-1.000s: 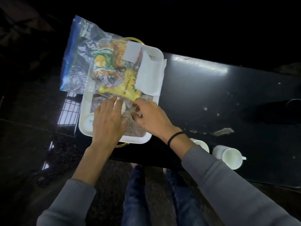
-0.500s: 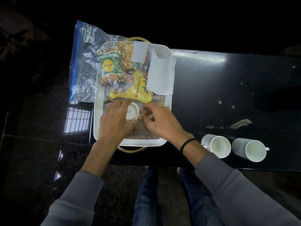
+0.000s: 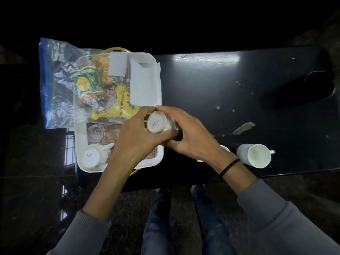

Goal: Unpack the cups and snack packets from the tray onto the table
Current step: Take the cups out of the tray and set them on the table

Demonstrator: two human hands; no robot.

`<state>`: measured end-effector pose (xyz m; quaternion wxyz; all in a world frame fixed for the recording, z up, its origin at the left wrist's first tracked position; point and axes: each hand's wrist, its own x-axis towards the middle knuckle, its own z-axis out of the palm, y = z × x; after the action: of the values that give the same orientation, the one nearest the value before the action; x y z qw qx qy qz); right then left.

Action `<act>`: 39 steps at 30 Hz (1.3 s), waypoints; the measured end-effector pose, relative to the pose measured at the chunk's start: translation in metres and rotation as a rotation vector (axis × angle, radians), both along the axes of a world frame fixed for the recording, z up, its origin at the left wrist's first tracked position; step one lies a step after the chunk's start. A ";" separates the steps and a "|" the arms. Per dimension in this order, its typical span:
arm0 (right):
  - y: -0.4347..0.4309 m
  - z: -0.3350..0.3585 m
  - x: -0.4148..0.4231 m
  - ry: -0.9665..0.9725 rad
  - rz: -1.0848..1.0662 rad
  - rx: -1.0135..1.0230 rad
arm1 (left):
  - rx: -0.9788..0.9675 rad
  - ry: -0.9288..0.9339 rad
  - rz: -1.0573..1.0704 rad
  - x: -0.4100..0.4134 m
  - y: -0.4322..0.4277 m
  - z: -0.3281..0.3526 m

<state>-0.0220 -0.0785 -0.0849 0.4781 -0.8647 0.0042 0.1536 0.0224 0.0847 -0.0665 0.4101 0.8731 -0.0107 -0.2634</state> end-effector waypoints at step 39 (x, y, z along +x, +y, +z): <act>-0.123 -0.070 -0.011 0.706 -0.539 -0.165 | -0.174 0.396 0.156 -0.039 -0.113 -0.086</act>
<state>-0.0328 -0.2013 -0.1553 0.4000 -0.7625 0.4044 0.3082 -0.0170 -0.0285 -0.1524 0.4970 0.7640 0.1148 -0.3951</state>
